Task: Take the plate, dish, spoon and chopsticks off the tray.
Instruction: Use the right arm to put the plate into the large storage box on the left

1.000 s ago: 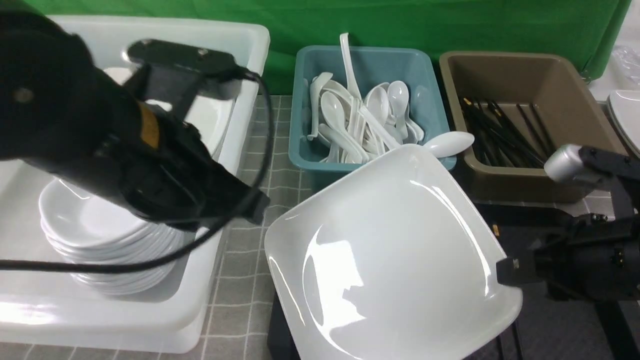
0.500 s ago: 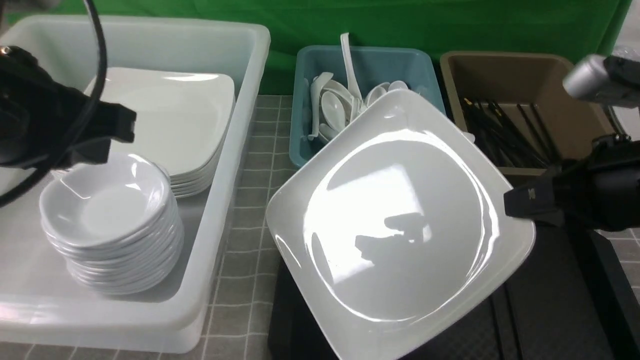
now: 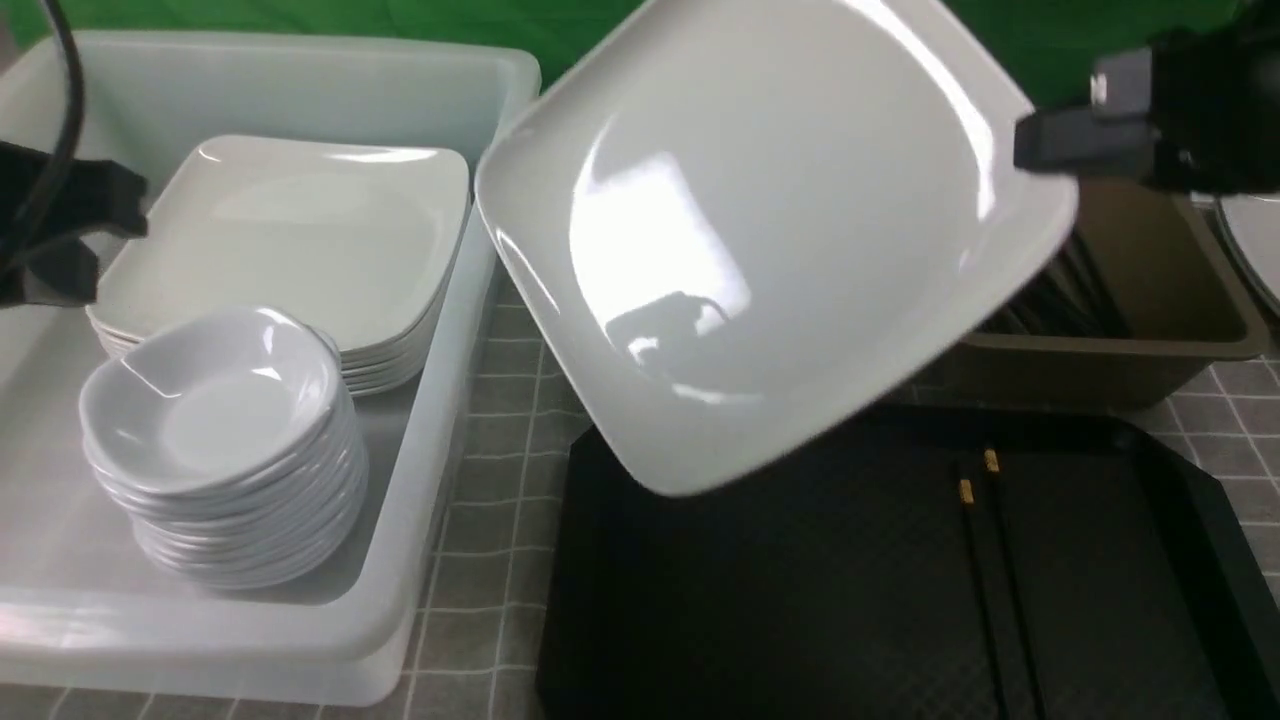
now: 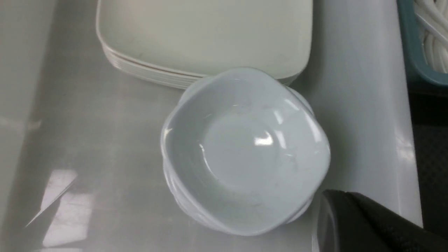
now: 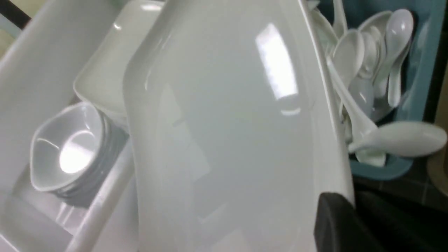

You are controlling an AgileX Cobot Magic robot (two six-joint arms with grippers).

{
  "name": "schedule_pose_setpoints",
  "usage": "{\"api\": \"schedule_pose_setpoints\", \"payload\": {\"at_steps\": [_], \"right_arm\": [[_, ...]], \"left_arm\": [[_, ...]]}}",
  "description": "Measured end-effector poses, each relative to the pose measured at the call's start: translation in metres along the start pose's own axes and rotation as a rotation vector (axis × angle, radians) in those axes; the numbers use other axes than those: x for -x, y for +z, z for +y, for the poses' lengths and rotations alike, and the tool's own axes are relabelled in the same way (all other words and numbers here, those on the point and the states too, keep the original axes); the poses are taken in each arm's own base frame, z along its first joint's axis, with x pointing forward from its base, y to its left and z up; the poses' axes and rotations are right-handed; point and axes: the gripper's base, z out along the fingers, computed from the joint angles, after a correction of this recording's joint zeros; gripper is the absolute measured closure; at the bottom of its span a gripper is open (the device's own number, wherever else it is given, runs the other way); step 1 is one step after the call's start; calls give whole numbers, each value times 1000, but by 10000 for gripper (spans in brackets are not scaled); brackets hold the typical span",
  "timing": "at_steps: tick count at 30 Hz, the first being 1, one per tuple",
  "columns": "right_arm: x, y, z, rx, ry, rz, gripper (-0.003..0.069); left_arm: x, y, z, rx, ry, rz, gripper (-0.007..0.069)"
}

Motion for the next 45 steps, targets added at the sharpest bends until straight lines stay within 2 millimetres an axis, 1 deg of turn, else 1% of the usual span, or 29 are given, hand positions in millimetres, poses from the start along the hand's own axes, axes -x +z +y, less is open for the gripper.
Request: {"api": "schedule_pose_setpoints", "payload": {"at_steps": [1, 2, 3, 4, 5, 6, 7, 8, 9, 10, 12, 13, 14, 15, 16, 18, 19, 21, 24, 25, 27, 30, 31, 32, 34, 38, 39, 45], "right_arm": [[4, 5, 0, 8, 11, 2, 599], [14, 12, 1, 31, 27, -11, 599], [18, 15, 2, 40, 35, -18, 599], [34, 28, 5, 78, 59, -44, 599], [42, 32, 8, 94, 64, -66, 599], [52, 51, 11, 122, 91, -76, 599], [58, 56, 16, 140, 94, -88, 599], [63, 66, 20, 156, 111, -96, 599], [66, 87, 27, 180, 133, -88, 599], [68, 95, 30, 191, 143, -87, 599], [69, 125, 43, 223, 186, -87, 599], [68, 134, 47, 230, 199, -89, 599], [67, 153, 56, 247, 230, -104, 599], [66, 156, 57, 249, 229, -99, 599], [59, 181, 66, 259, 261, -109, 599], [51, 206, 73, 262, 302, -130, 599], [51, 206, 73, 262, 302, -130, 599], [38, 230, 82, 264, 345, -145, 599], [26, 249, 89, 262, 365, -160, 599], [26, 249, 89, 262, 365, -160, 599], [13, 265, 95, 261, 365, -158, 599], [5, 274, 99, 260, 365, -162, 599], [-1, 281, 100, 255, 369, -169, 599], [-1, 282, 100, 254, 370, -168, 599], [-9, 294, 96, 241, 410, -167, 599], [-17, 306, 91, 227, 456, -164, 599], [-22, 313, 88, 217, 465, -159, 599], [-32, 325, 82, 198, 471, -142, 599]], "left_arm": [[0, 0, 3, 2, -15, 7, 623], [0, 0, 7, -3, -35, 16, 623], [0, 0, 8, 0, -41, 16, 623], [0, -1, 13, -7, -74, 17, 623], [1, -2, 16, -10, -92, 14, 623], [1, -4, 20, -4, -116, 6, 623], [1, -5, 23, 0, -130, 0, 623], [1, -8, 25, 6, -141, -12, 623], [1, -10, 30, 20, -158, -24, 623], [1, -12, 31, 23, -161, -30, 623], [0, -18, 36, 40, -181, -55, 623], [0, -19, 37, 42, -184, -59, 623], [-2, -25, 39, 50, -194, -83, 623], [-2, -26, 39, 51, -195, -83, 623], [-3, -32, 41, 60, -199, -109, 623], [-6, -40, 42, 67, -194, -135, 623], [-6, -41, 42, 67, -193, -137, 623], [-9, -50, 42, 77, -183, -166, 623], [-12, -57, 41, 81, -176, -190, 623], [-12, -58, 41, 81, -176, -191, 623], [-14, -61, 41, 83, -174, -201, 623], [-14, -61, 41, 84, -169, -202, 623], [-14, -61, 41, 85, -168, -202, 623], [-14, -61, 41, 85, -167, -202, 623], [-14, -61, 41, 86, -162, -202, 623], [-14, -61, 41, 89, -151, -201, 623], [-14, -61, 41, 92, -150, -201, 623], [-14, -61, 42, 103, -144, -201, 623]]}}
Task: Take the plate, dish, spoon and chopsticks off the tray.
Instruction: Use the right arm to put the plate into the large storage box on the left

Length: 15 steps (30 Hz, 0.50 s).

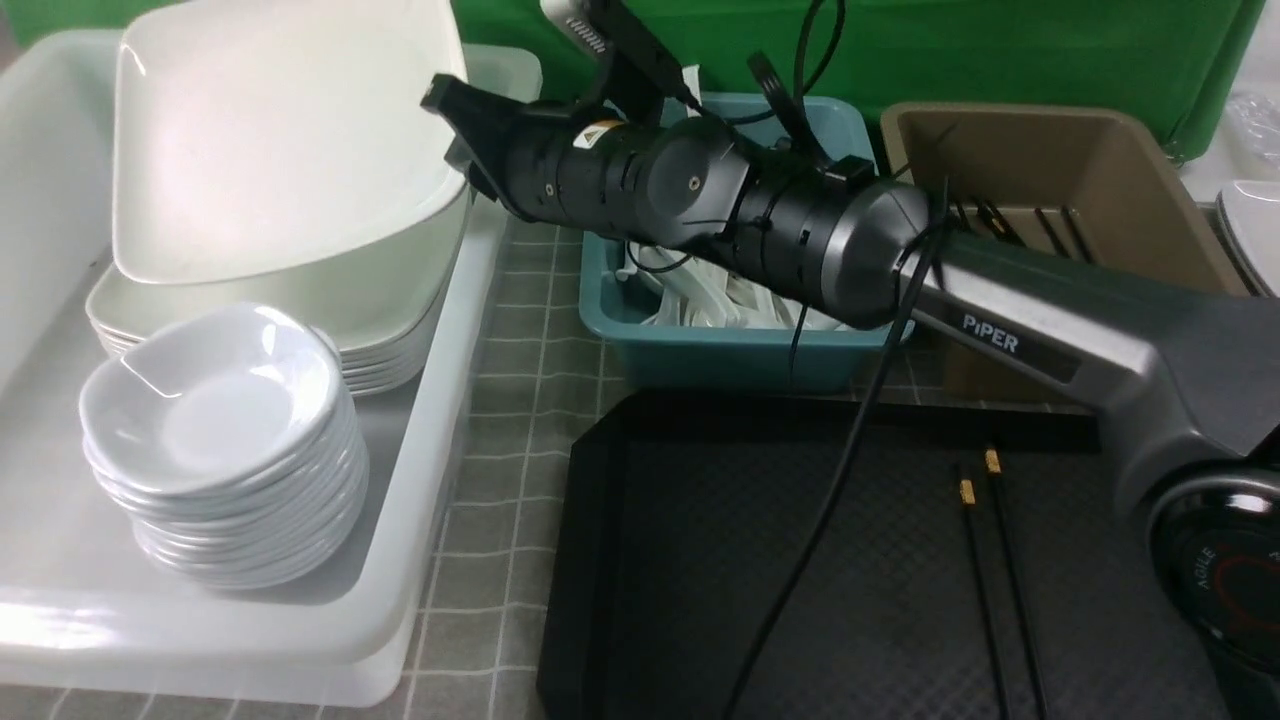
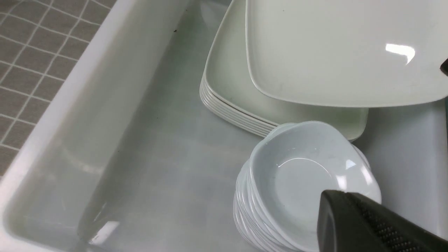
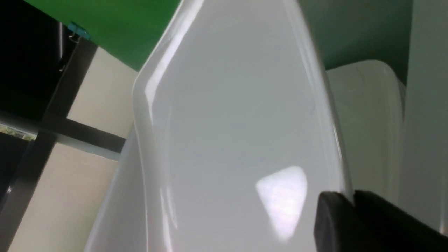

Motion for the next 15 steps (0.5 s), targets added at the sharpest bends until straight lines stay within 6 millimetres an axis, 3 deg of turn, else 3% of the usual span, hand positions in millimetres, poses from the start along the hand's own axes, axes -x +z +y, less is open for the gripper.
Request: {"api": "schedule_pose_setpoints", "payload": {"at_steps": [5, 15], "right_arm": [[-2, 2, -3, -5, 11, 0, 589], [0, 2, -3, 0, 35, -16, 494]], "left_arm": [[0, 0, 0, 0, 0, 0, 623], [0, 0, 0, 1, 11, 0, 623]]}}
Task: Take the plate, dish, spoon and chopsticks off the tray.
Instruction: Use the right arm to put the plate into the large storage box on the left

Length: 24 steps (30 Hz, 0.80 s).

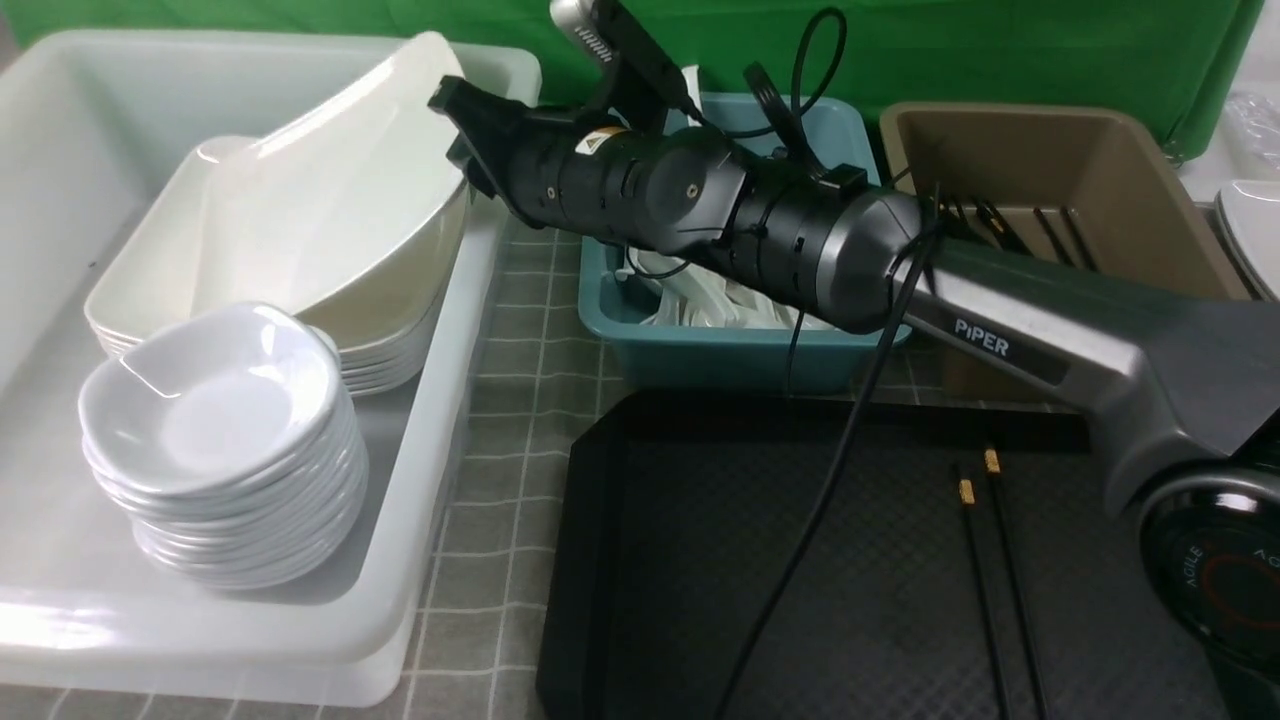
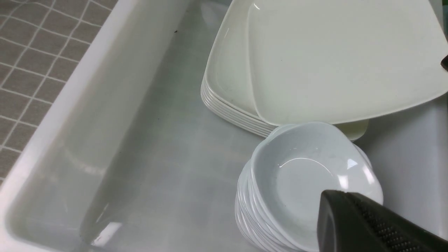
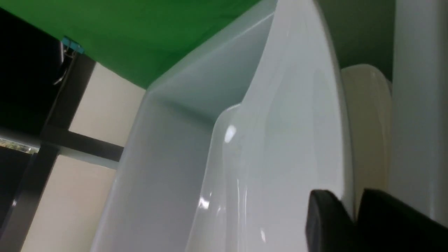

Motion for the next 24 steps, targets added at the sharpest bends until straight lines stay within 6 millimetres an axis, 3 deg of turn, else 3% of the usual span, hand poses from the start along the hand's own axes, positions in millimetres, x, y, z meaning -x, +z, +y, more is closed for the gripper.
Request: {"api": "schedule_pose_setpoints", "payload": {"at_steps": [13, 24], "right_arm": [[-8, -1, 0, -19, 3, 99, 454], [-5, -9, 7, -22, 16, 160, 277]], "left_arm": [[0, 0, 0, 4, 7, 0, 623], [0, 0, 0, 4, 10, 0, 623]]}}
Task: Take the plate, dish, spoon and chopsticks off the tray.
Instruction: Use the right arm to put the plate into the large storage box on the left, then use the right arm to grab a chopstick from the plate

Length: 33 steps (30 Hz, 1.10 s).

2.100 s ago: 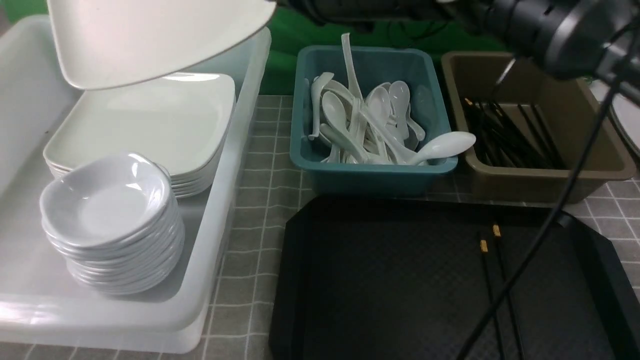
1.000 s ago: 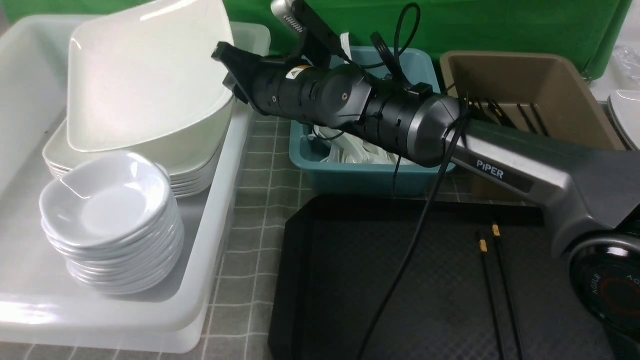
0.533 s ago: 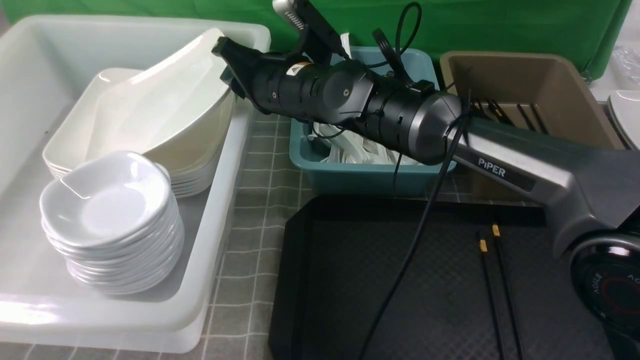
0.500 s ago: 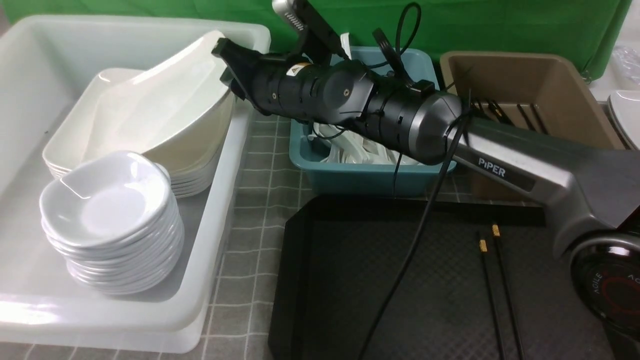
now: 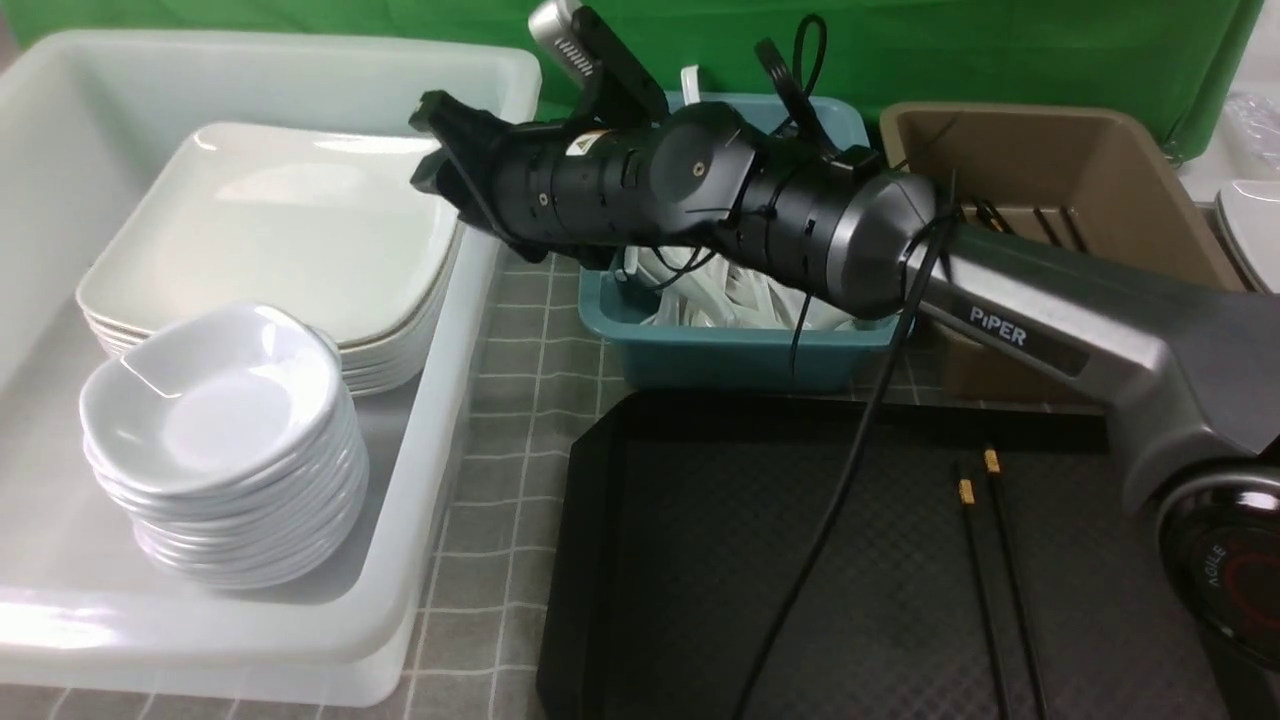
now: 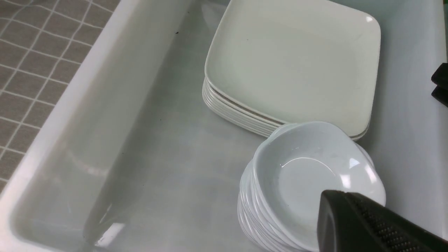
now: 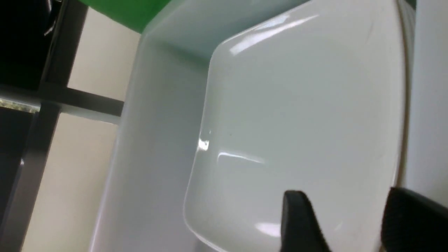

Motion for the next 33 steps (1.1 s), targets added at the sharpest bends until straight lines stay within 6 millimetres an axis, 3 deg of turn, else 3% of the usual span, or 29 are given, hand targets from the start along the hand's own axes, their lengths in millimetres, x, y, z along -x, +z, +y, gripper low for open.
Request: {"api": "schedule_pose_setpoints", "payload": {"at_steps": [3, 5, 8, 9, 10, 11, 12, 17, 19, 20, 22, 23, 28, 30, 33], "right_arm": [[11, -16, 5, -15, -120, 38, 279], [26, -37, 8, -50, -254, 81, 314], [51, -87, 11, -179, -483, 185, 459], [53, -90, 11, -191, -496, 195, 470], [64, -122, 8, -303, -581, 284, 557], [69, -134, 7, -339, -602, 293, 580], [77, -158, 3, -428, -625, 356, 608], [96, -239, -21, -652, -579, 426, 582], [92, -256, -33, -689, -543, 438, 545], [83, -268, -50, -725, -496, 472, 503], [69, -274, -70, -763, -452, 529, 438], [57, -276, -86, -791, -417, 576, 369], [14, -263, -142, -827, -365, 653, 205], [0, -256, -162, -829, -357, 647, 200], [-16, -244, -188, -837, -342, 642, 252]], "left_arm": [[-1, 0, 0, -1, 13, 6, 623], [-2, 0, -2, -24, 30, 18, 623], [-3, -1, -10, -105, 53, 33, 623], [-4, -1, -11, -112, 56, 35, 623], [-5, -1, -19, -175, 84, 47, 623], [-6, -2, -23, -202, 104, 52, 623], [-7, -2, -28, -237, 120, 59, 623], [-18, 0, -63, -430, 257, 139, 623], [-23, 5, -79, -491, 322, 187, 623], [-30, 11, -92, -534, 374, 236, 623], [-40, 21, -110, -571, 433, 302, 623], [-48, 25, -123, -593, 479, 335, 623], [-80, 43, -170, -590, 644, 444, 623], [-94, 47, -185, -578, 691, 476, 623], [-109, 55, -201, -566, 732, 513, 623]]}}
